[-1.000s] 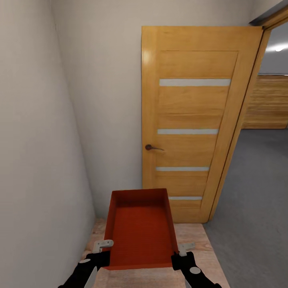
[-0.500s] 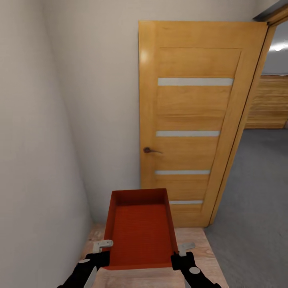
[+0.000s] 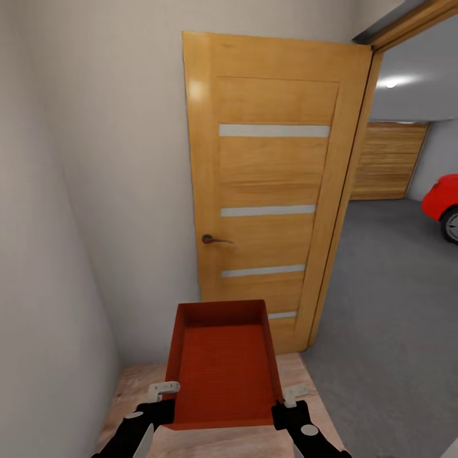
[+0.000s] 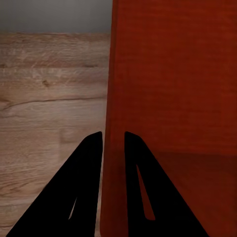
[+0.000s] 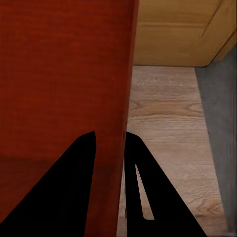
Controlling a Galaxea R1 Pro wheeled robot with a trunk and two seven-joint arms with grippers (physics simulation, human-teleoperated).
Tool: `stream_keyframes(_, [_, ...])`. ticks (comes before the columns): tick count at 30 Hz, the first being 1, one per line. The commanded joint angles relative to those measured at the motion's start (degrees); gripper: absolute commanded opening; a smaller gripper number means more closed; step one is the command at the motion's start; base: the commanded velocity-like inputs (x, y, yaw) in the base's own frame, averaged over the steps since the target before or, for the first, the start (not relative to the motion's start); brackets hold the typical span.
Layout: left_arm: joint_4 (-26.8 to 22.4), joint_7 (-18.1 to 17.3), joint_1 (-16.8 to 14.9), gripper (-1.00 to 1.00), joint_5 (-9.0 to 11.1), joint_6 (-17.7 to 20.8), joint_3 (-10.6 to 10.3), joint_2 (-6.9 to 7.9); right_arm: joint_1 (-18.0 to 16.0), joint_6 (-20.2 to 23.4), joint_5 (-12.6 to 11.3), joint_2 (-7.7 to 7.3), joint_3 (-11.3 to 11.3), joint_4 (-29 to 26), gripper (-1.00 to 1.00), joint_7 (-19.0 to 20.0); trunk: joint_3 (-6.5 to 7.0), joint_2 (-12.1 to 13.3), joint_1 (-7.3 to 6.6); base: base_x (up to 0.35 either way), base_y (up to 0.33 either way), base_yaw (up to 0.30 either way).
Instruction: Move the two storage containers from the living room to the garage. In the garage, place one container on the floor and stack the other container on top of it (either order is fine).
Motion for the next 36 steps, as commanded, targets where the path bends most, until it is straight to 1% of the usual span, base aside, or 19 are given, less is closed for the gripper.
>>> stream_keyframes(1, [-0.2, 1.3, 0.0, -1.00, -1.1, -3.2, 0.5, -0.08, 0.0, -0.1, -0.4, 1.45, 0.6, 0.2, -1.00, 0.5, -0.03, -0.1, 0.02, 0.000, 0.000, -0.284])
stream_keyframes(11, [-0.2, 1.4, 0.0, -1.00, -1.2, -3.3, 0.5, -0.08, 0.0, -0.1, -0.4, 1.45, 0.6, 0.2, -1.00, 0.5, -0.03, -0.1, 0.02, 0.000, 0.004, -0.284])
stream_keyframes(16, [-0.2, 1.4, 0.0, -1.00, -1.2, -3.2, 0.5, -0.08, 0.0, -0.1, -0.4, 1.45, 0.6, 0.2, -1.00, 0.5, -0.03, -0.1, 0.02, 0.091, 0.192, -0.217])
stream_keyframes(26, [-0.2, 1.4, 0.0, -1.00, -1.2, -3.2, 0.5, -0.08, 0.0, -0.1, -0.3, 1.45, 0.6, 0.2, -1.00, 0.5, -0.03, -0.1, 0.02, 0.160, 0.249, -0.020])
stream_keyframes(36, [-0.2, 1.4, 0.0, -1.00, -1.2, -3.3, 0.5, -0.09, 0.0, -0.1, -0.3, 1.45, 0.6, 0.2, -1.00, 0.5, -0.03, -0.1, 0.02, 0.020, 0.029, 0.000])
